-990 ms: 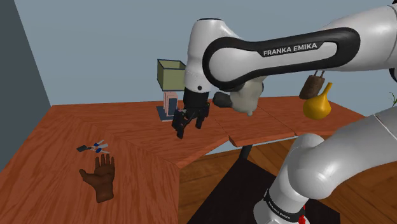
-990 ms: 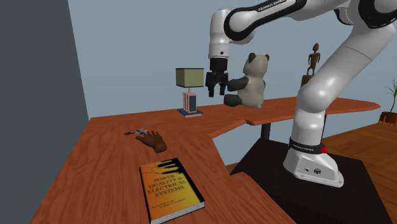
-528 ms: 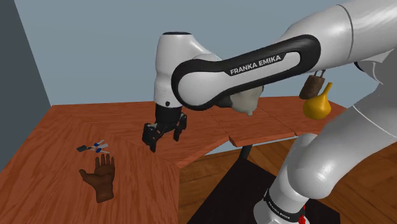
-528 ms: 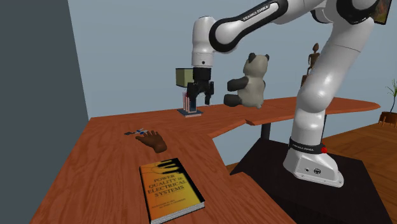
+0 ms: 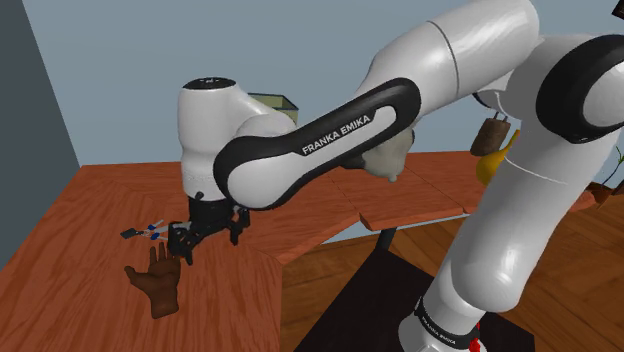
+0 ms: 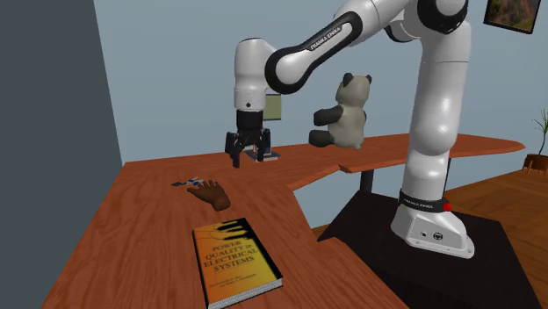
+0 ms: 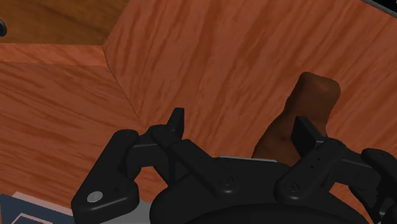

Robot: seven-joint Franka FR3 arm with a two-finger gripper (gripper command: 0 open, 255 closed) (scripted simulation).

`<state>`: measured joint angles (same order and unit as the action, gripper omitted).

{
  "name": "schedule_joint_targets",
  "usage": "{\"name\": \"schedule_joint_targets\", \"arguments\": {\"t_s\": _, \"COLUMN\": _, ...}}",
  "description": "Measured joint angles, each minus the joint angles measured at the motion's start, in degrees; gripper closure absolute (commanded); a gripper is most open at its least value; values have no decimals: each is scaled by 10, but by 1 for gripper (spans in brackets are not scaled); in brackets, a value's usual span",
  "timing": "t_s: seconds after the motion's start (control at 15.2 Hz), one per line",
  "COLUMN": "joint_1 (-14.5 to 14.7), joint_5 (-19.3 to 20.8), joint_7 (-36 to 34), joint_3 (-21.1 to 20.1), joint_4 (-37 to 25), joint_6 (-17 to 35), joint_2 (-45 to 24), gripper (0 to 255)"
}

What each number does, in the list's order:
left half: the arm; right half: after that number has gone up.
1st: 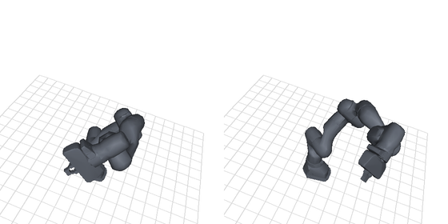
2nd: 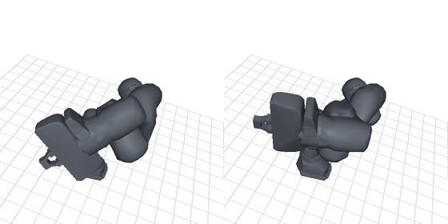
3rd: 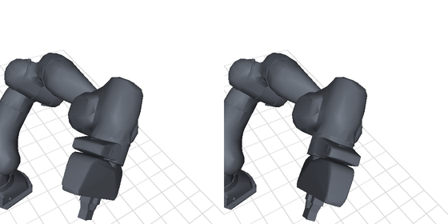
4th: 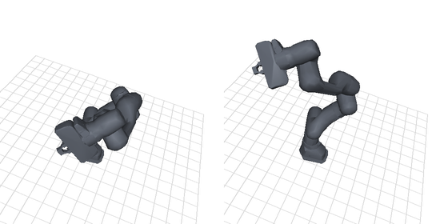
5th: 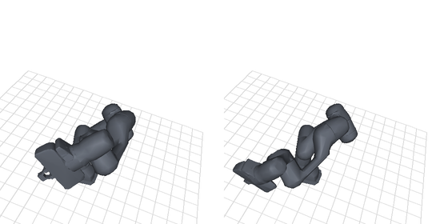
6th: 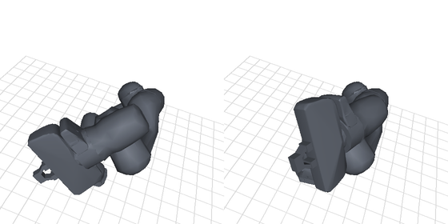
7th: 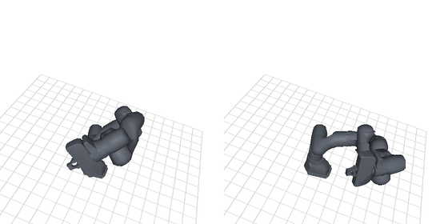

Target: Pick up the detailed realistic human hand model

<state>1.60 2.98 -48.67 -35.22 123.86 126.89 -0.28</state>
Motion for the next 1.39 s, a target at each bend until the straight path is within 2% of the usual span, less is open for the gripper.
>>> {"name": "schedule_joint_targets", "arguments": {"t_s": 0.2, "joint_1": 18, "joint_5": 70, "joint_7": -74, "joint_3": -5, "joint_4": -64, "joint_6": 1, "joint_2": -82, "gripper": 0}}
{"name": "schedule_joint_targets", "arguments": {"t_s": 0.53, "joint_1": 73, "joint_5": 162, "joint_7": -170, "joint_3": 16, "joint_4": -163, "joint_6": -6, "joint_2": -200, "gripper": 0}}
{"name": "schedule_joint_targets", "arguments": {"t_s": 0.73, "joint_1": 88, "joint_5": 184, "joint_7": -188, "joint_3": 27, "joint_4": -185, "joint_6": -1, "joint_2": -232, "gripper": 0}}
{"name": "schedule_joint_targets", "arguments": {"t_s": 1.06, "joint_1": 97, "joint_5": 203, "joint_7": -204, "joint_3": 37, "joint_4": -180, "joint_6": 23, "joint_2": -256, "gripper": 0}}
{"name": "schedule_joint_targets", "arguments": {"t_s": 1.12, "joint_1": 97, "joint_5": 204, "joint_7": -204, "joint_3": 37, "joint_4": -178, "joint_6": 26, "joint_2": -257, "gripper": 255}}
{"name": "schedule_joint_targets", "arguments": {"t_s": 1.39, "joint_1": 97, "joint_5": 205, "joint_7": -205, "joint_3": 38, "joint_4": -177, "joint_6": 27, "joint_2": -257, "gripper": 255}}
